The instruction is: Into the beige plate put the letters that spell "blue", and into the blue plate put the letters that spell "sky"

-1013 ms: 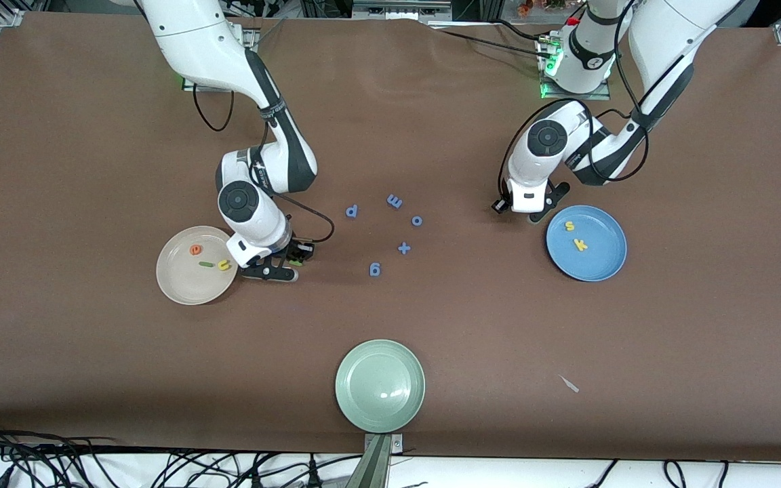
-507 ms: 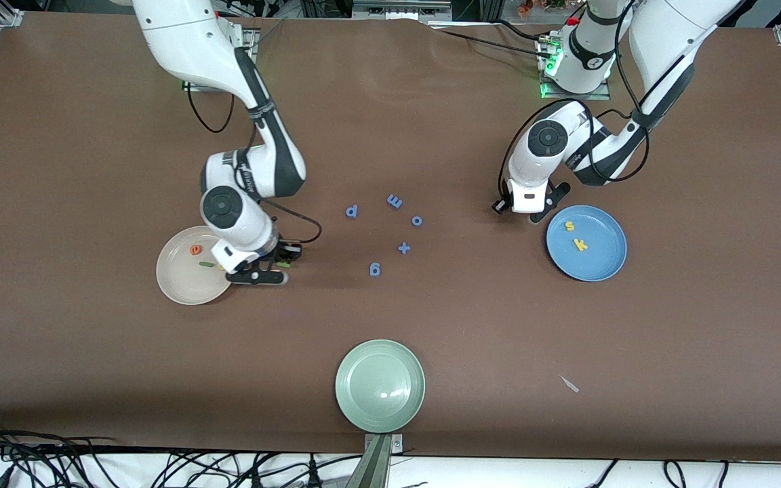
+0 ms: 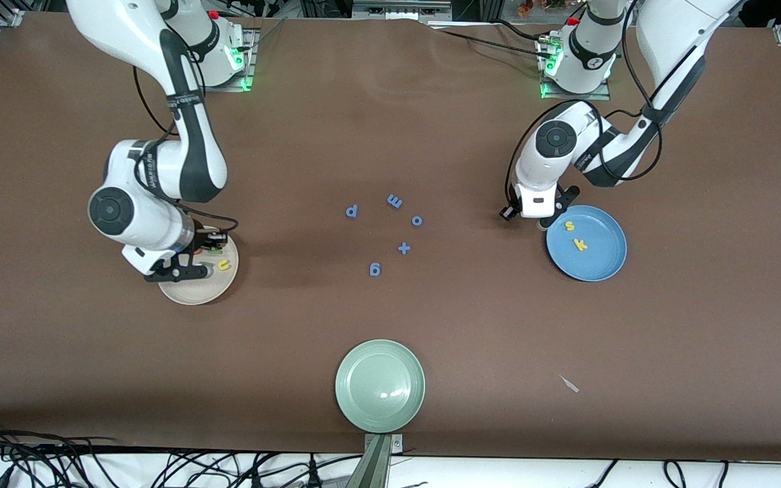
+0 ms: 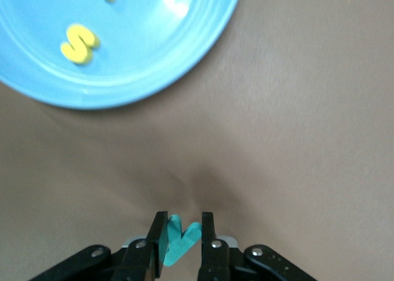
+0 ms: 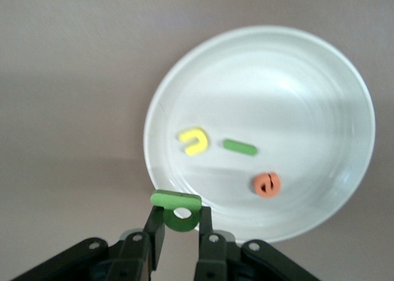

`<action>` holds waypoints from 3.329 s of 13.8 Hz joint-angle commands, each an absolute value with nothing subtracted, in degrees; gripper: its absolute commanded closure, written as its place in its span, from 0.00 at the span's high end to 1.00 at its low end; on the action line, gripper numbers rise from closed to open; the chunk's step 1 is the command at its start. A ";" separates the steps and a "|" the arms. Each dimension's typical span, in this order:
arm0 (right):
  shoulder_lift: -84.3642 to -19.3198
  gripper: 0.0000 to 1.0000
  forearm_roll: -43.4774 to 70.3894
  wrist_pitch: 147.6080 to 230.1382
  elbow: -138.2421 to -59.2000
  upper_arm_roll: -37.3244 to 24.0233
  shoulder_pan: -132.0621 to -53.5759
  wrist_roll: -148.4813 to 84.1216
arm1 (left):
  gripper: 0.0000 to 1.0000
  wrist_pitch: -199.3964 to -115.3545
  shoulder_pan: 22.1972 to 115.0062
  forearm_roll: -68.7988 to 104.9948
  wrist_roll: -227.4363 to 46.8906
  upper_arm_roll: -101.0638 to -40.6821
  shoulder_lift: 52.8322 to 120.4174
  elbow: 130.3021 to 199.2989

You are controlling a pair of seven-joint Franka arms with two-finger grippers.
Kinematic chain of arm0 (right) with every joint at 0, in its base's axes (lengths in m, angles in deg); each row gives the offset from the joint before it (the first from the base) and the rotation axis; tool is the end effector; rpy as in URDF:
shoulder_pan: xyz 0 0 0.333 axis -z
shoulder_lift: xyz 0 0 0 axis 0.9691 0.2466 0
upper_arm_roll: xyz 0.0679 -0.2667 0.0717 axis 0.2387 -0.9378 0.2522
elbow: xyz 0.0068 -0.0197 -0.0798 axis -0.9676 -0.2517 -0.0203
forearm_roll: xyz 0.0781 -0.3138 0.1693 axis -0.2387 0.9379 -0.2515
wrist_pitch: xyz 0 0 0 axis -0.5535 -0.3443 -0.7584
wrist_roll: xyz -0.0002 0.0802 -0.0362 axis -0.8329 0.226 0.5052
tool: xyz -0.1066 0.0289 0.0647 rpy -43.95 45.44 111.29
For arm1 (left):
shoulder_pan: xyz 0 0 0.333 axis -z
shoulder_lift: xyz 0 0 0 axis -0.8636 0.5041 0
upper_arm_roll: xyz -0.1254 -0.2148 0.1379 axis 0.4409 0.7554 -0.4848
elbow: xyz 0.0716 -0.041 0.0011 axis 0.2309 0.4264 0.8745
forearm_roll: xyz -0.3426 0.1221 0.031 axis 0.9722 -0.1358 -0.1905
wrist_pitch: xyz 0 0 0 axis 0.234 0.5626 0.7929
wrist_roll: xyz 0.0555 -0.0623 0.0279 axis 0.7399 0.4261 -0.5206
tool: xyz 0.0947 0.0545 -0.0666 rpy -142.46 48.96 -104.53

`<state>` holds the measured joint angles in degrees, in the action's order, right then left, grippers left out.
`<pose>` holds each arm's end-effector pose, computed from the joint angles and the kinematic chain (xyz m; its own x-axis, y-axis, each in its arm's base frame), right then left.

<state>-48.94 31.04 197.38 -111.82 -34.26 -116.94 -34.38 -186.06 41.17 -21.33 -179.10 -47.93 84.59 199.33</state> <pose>0.5529 0.1016 0.2320 0.9844 0.0842 -0.1546 0.0821 -0.9964 -0.0195 0.4335 -0.2066 0.1697 0.6630 0.7486 0.0054 0.7477 -0.6619 -0.0529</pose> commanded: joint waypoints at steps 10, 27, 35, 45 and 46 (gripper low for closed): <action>-54.12 0.75 30.97 190.19 -107.92 -36.96 -117.64 -34.09 | 0.21 -170.91 31.72 -13.66 -160.66 -47.63 83.33 188.22; -67.55 0.75 49.14 161.58 -87.83 -22.69 -101.51 -33.14 | 0.59 -171.52 23.78 -16.56 -152.64 -46.93 83.42 191.39; -75.31 0.76 52.23 162.55 -93.92 -3.22 -81.26 -32.85 | 0.78 -161.78 23.51 -15.25 -151.85 -45.52 83.50 178.40; -73.99 1.00 52.94 162.38 -91.64 -4.10 -80.91 -33.03 | 1.00 -131.64 22.38 -5.93 -128.59 -45.87 83.33 148.78; -73.99 1.00 53.29 162.11 -90.59 -4.10 -80.99 -32.86 | 1.00 -130.31 20.81 -5.40 -124.82 -45.52 83.41 147.02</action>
<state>-74.39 52.45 162.74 -92.80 -4.50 -81.66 -32.83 -133.94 22.93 -7.82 -131.89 -45.78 83.12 151.08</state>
